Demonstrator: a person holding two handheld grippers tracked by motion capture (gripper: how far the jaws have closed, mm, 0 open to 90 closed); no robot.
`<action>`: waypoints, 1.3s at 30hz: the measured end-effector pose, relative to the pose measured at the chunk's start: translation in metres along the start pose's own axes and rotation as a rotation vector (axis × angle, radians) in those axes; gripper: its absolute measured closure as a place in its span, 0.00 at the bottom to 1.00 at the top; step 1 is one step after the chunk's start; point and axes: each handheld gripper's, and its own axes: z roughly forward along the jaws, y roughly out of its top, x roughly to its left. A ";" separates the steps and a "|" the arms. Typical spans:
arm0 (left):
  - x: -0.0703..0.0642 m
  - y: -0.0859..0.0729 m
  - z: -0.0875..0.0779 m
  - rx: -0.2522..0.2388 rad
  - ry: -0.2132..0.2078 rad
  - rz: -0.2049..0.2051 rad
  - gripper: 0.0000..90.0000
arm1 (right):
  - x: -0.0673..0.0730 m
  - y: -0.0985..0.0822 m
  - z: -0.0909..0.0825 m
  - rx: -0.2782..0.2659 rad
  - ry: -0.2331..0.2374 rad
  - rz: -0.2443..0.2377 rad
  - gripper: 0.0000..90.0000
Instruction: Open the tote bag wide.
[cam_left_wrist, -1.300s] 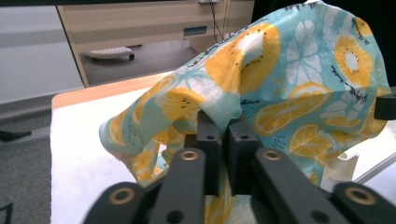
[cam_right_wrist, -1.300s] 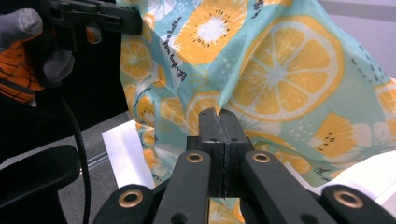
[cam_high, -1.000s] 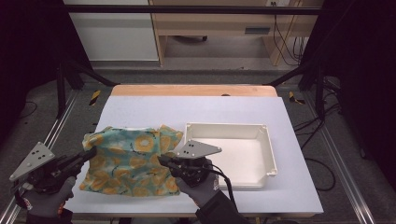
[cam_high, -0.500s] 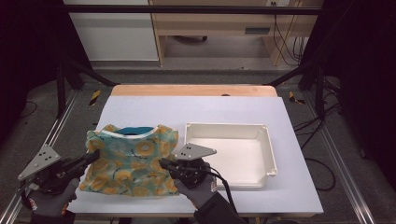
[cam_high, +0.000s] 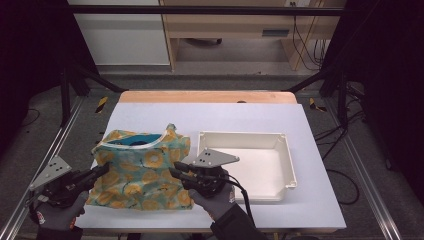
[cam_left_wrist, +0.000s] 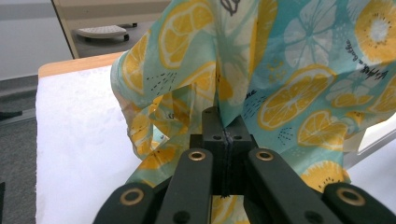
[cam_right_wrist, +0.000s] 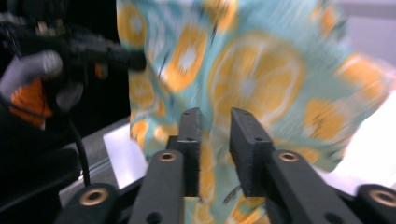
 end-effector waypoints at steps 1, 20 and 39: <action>0.000 0.000 0.000 0.001 -0.001 0.000 1.00 | -0.001 0.003 -0.002 -0.016 -0.007 0.000 0.74; 0.000 -0.003 0.004 0.012 0.000 0.004 1.00 | -0.013 0.029 0.012 -0.095 -0.083 -0.013 0.51; -0.003 0.017 -0.019 -0.099 0.028 0.012 0.65 | -0.016 0.011 -0.005 0.001 -0.105 -0.034 1.00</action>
